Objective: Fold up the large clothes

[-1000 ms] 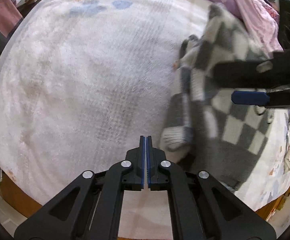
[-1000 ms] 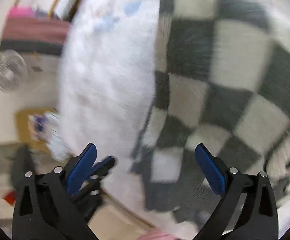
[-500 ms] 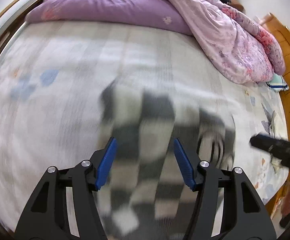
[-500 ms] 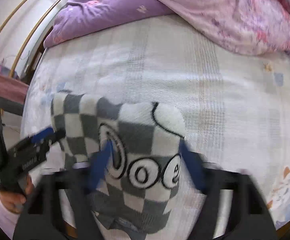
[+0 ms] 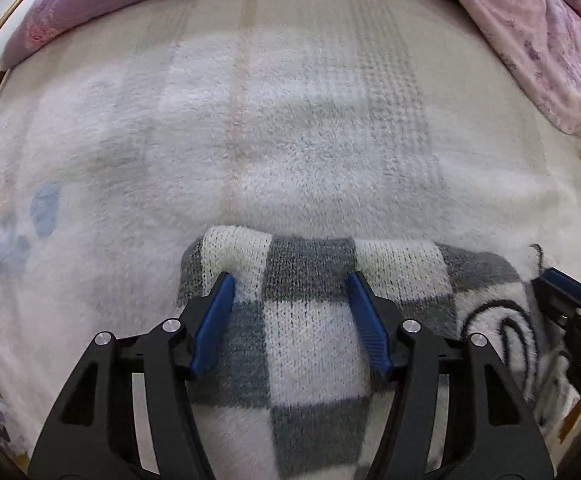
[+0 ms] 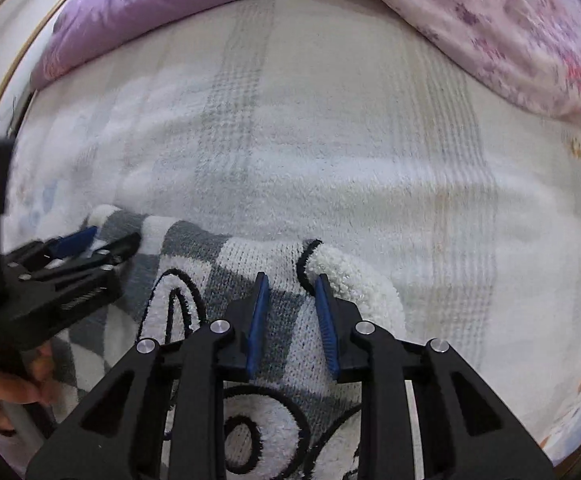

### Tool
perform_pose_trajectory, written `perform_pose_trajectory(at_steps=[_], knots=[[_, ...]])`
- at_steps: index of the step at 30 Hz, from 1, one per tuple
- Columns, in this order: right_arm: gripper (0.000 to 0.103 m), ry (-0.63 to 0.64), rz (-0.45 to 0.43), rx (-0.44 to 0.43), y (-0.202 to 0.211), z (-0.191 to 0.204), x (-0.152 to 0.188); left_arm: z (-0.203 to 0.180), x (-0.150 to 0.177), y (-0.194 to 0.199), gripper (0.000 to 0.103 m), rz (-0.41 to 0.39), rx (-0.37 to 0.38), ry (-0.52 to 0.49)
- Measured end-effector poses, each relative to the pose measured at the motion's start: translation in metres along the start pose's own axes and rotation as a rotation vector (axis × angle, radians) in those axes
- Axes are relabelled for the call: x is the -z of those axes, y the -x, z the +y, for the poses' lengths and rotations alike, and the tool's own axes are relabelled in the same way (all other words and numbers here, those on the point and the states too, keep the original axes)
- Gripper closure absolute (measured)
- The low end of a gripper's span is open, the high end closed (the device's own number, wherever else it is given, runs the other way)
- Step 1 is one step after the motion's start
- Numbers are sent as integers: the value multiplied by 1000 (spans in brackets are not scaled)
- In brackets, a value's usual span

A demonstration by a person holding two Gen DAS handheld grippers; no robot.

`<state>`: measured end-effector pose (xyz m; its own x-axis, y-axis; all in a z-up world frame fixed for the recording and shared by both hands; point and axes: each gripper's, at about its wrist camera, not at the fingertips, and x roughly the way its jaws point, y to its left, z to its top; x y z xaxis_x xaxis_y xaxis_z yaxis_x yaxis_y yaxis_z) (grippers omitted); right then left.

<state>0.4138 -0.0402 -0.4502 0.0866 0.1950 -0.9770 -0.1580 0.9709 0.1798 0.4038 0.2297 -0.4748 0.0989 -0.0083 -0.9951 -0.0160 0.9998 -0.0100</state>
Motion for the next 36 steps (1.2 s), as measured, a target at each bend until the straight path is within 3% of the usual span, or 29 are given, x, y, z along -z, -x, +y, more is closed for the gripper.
perform_pose_trajectory(at_steps=[4,6,8,9,12,15,21,22,23,25,32,36], knots=[[78,-42,-4,-57,22,-9,23,7,50,44,43,-46,18,-9],[73,-61,-14,-79,35,-15,41,12,82,58,32,-27,-9,16],[49,-88,36,-95,41,-21,65,21,118,66,27,17,-36,62],[45,-102,57,-114,40,-23,74,25,134,69,27,30,-29,84],[45,-114,93,-143,46,-26,114,42,184,76,26,83,19,196],[45,-134,144,-152,49,-30,153,49,213,73,26,110,92,275],[42,-188,217,-172,48,-30,204,47,236,51,26,183,72,293],[38,-191,219,-175,49,-29,209,48,238,55,34,157,78,292],[37,-188,220,-179,49,-27,213,50,239,58,57,133,90,294],[37,-166,230,-172,49,-22,216,54,241,59,86,128,124,308],[37,-133,196,-153,62,-13,215,67,249,94,92,41,116,350],[37,-65,174,-167,68,-5,209,71,250,101,93,42,83,300]])
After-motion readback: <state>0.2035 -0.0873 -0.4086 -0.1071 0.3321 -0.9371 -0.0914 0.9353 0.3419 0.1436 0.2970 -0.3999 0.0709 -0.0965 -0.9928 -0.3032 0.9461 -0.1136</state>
